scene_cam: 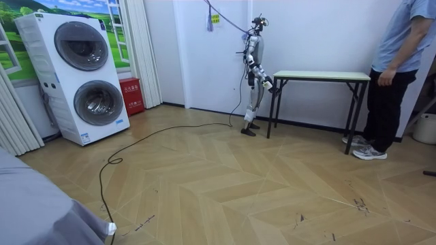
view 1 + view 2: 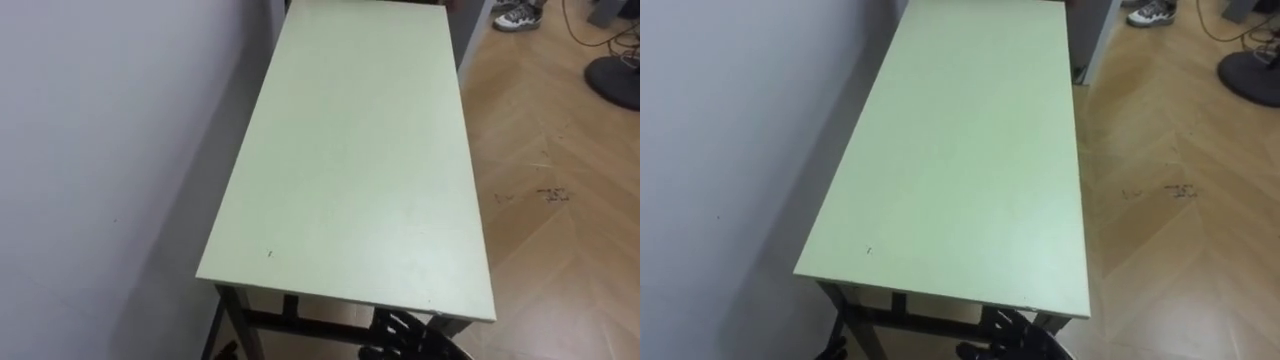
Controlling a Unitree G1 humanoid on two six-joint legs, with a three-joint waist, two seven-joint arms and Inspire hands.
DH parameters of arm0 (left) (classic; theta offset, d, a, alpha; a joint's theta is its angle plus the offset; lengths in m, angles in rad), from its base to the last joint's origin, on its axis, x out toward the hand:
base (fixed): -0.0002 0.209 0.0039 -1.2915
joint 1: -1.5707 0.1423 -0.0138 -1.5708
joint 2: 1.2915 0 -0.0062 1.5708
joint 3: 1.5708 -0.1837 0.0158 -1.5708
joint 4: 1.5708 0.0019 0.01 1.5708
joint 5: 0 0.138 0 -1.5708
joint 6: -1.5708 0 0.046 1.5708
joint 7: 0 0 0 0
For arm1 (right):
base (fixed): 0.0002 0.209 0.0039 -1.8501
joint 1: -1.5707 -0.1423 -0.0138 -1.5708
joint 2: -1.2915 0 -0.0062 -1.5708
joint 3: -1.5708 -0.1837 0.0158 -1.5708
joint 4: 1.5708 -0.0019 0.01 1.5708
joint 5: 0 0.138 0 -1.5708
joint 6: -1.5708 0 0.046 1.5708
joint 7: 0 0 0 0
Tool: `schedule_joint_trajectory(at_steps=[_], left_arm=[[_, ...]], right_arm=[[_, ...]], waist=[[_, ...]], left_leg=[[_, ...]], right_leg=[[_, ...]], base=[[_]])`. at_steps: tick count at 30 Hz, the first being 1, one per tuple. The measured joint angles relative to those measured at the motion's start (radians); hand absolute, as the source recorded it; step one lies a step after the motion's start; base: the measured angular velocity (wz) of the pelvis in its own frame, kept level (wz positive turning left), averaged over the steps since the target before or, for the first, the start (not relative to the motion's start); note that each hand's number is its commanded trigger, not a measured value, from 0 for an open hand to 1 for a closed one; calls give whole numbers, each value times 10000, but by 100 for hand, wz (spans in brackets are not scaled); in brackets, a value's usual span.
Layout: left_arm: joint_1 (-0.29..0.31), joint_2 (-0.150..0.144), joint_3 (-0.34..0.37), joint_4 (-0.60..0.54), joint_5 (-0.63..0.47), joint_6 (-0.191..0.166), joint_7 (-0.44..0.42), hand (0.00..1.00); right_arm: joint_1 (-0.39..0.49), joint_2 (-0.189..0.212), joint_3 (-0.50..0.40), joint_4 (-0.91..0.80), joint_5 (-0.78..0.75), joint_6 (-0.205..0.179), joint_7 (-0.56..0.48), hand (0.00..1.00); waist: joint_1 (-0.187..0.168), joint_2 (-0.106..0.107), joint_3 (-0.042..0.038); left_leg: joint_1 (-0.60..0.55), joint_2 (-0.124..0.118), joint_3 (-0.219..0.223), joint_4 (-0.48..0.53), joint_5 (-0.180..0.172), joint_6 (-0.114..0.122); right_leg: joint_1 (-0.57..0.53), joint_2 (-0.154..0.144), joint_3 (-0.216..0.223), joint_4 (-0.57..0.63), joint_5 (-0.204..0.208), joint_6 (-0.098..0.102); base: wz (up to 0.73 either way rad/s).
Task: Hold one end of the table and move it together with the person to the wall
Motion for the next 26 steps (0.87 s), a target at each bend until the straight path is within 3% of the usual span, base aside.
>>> schedule_joint_trajectory(at_steps=[9,21,23,24,26], left_arm=[[-33,-148,588,888,-5,7,185,0],[95,-139,1005,2282,205,-3,668,0],[41,-171,1307,2580,397,2,706,0],[44,-176,1587,2766,616,6,763,0],[96,-179,2196,3051,848,11,1022,0]], right_arm=[[52,-67,-341,1157,-1476,20,-191,0],[125,90,-1349,3353,-1943,-170,-1251,0],[73,154,-1597,3692,-1955,-223,-1379,0],[109,167,-1769,3847,-1952,-254,-1519,0],[139,176,-2174,4073,-1957,-281,-1803,0]], waist=[[-1,8,-28],[-13,-6,-9],[-33,-9,-20],[-45,-5,-78],[-34,-6,-73]], left_leg=[[-11,-4,-33,-52,-1,-3],[119,7,-45,-78,-18,-29],[146,9,-34,-93,-20,-32],[180,10,-31,-130,-20,-32],[199,12,6,-165,-20,-32]], right_leg=[[10,10,-19,-70,1,2],[155,52,83,-167,2,3],[168,58,76,-175,3,2],[176,61,93,-174,3,2],[170,67,110,-182,3,2]], base=[[1],[0],[0],[0],[-4]])
